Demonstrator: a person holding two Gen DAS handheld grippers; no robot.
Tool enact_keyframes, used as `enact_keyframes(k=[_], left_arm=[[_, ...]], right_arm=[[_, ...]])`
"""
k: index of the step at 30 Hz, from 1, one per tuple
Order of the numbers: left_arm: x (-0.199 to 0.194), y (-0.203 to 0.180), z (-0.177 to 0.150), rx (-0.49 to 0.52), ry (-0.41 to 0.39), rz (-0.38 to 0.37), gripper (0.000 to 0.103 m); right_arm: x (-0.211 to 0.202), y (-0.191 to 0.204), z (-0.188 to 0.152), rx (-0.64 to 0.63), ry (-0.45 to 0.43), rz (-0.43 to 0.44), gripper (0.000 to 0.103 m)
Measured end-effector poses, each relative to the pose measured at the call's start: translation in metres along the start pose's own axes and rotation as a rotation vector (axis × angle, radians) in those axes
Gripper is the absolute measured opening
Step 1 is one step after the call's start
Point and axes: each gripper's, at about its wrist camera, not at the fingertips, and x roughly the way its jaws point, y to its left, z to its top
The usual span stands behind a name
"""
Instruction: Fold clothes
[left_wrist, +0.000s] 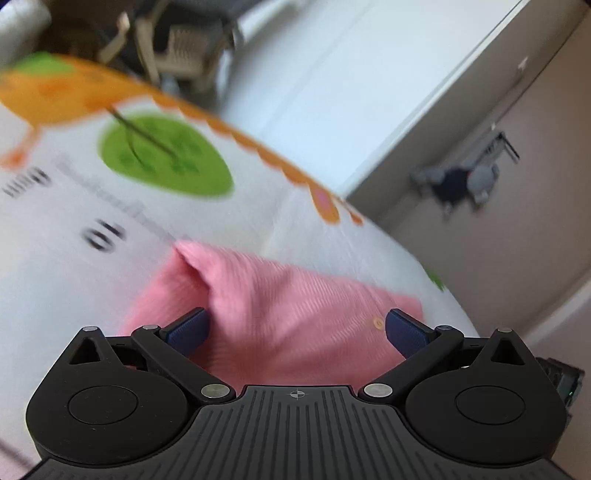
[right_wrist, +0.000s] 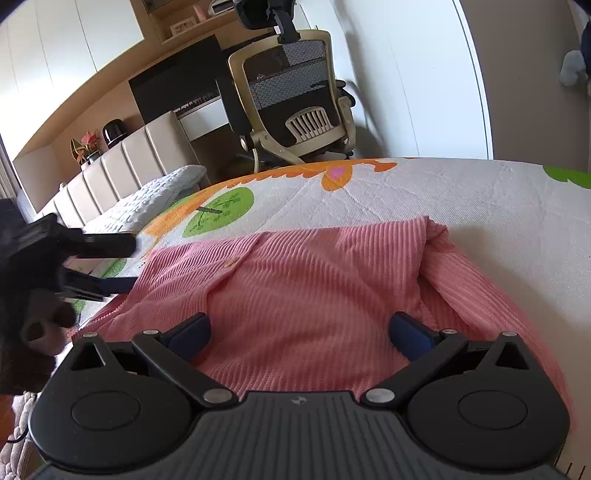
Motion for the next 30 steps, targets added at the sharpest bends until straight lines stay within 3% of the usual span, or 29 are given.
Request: enact_keyframes(k=[1,2,6,9,13,16,20,24,26,27,28,30], left_arm=[[0.009,0.000,0.007,-0.004,0.018,-0.006,0.103],[0.010,-0.003,0.014,-0.005,-0.013,-0.004,0.103],[-0.018,-0.011,0.039,-0.012,-0.274,0.009,0.103],[-0.046,-0.016,0.034,0.041,-0.342,0.096,0.103],[-0.051,-0.018,-0.008,0.093,-0.207,0.081,0.103],[-0.050,-0.024,-0.044,0.162,-0.173,0.157,0.103],[-0.054,-0.028,-0.062,0.201,-0.151,0.144,0.103],[-0.050,-0.020,-0.067,0.169,-0.130,0.120,0.102],[-0.040,-0.013,-0.066,0.130,-0.127,0.128,0.099],[-0.035,-0.011,-0.067,0.110,-0.122,0.131,0.093],[-0.030,-0.008,-0.067,0.090,-0.115,0.134,0.079],[-0.020,-0.005,-0.068,0.057,-0.107,0.139,0.068]], right_arm=[[0.000,0.000,0.000,-0.001,0.000,-0.001,0.103],[0.000,0.001,0.000,-0.002,0.000,-0.001,0.103],[0.000,0.002,-0.001,-0.006,0.000,0.001,0.103],[-0.002,0.001,-0.002,-0.003,-0.001,0.004,0.103],[-0.006,-0.001,-0.002,0.012,-0.011,0.015,0.103],[-0.029,-0.006,0.001,0.023,-0.080,-0.006,0.101],[-0.073,-0.017,0.010,0.025,-0.181,-0.084,0.082],[-0.081,-0.030,0.011,0.062,-0.133,-0.139,0.067],[-0.070,-0.031,0.004,0.071,-0.071,-0.163,0.066],[-0.060,-0.030,0.000,0.073,-0.034,-0.177,0.065],[-0.052,-0.029,-0.005,0.073,-0.010,-0.190,0.064],[-0.043,-0.020,-0.012,0.036,0.002,-0.194,0.048]])
